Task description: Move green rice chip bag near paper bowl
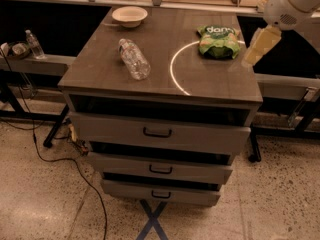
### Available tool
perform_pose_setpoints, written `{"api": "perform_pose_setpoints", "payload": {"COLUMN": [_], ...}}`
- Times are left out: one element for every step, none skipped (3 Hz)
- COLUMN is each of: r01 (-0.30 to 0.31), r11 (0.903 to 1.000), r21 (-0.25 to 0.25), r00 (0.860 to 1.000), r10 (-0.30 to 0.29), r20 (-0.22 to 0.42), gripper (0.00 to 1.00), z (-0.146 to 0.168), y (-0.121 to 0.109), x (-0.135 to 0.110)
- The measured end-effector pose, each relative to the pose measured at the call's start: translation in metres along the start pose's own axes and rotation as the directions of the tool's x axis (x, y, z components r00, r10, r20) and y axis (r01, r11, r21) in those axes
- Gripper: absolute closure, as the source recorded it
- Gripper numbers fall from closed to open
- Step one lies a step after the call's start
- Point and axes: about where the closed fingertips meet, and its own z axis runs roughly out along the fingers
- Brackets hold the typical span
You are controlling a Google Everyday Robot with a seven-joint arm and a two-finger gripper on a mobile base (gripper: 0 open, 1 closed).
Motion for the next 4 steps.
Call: {"api": "perform_pose_setpoints", "payload": {"r01": [-0.008,-0.008,-0.088,-0.185], "r11": [0.9961,0.9959,0.9932,0.981], "r21": [0.088,0.09,0.075,0.058], "r00": [0.999,0.999,0.994,0.979], "r10": [0.004,0.004,0.083,0.179], "r20": [0.042,0.043,0.069,0.096], "gripper": [0.0,0.0,0.0,0.0], "z": [0.018,0.016,0.035,0.067], "y": [-0.049,-0.049,-0.048,-0.05], "x": [-0.005,-0.006,-0.01,-0.016]}}
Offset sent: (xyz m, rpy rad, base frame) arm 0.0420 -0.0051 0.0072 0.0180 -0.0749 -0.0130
